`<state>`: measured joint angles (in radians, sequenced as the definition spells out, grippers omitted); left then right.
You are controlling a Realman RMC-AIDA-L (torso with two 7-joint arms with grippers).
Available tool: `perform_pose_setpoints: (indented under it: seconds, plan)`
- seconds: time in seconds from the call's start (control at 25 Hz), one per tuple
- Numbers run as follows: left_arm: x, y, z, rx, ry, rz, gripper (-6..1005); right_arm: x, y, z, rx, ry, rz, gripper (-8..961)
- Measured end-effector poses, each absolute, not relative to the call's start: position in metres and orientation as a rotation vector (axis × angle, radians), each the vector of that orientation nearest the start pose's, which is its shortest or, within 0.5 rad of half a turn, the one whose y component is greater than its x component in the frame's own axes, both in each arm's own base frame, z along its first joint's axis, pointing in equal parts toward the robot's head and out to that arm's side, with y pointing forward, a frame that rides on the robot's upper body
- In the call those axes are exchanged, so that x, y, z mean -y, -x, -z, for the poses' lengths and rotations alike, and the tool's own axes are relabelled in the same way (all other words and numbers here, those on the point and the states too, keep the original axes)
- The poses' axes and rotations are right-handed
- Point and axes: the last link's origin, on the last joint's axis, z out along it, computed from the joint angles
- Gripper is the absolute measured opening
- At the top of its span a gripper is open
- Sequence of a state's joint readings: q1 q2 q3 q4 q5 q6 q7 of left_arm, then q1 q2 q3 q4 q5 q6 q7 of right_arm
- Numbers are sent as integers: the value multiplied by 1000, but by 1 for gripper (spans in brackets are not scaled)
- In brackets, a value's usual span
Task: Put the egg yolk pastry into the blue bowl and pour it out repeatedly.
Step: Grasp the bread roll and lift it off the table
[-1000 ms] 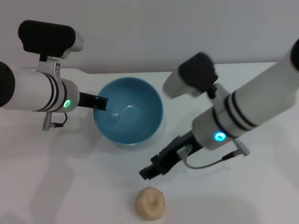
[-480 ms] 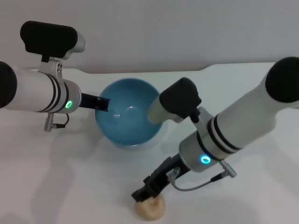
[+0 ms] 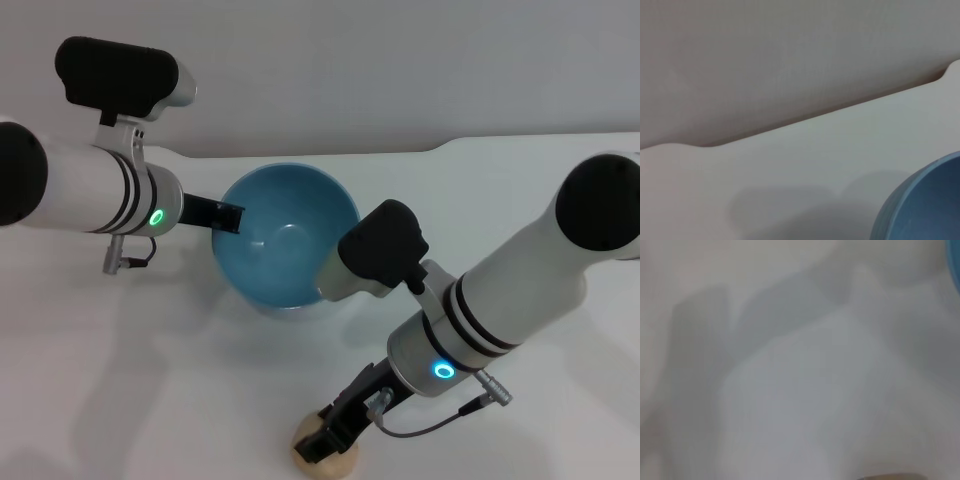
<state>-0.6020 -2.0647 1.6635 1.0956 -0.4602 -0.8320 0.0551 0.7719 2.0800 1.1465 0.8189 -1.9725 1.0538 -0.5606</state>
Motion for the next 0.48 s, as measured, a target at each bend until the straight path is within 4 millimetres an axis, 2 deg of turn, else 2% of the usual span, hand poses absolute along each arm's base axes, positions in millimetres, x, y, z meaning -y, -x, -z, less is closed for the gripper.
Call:
perform_pose_setpoints:
  seconds: [0.2, 0.48]
  plan:
    - [-407, 195, 47, 1083, 2142, -90, 2, -313, -166, 149, -1001, 2920, 415, 367]
    - [-407, 195, 47, 1077, 2144, -91, 2, -316, -165, 145, -1017, 2913, 394, 292]
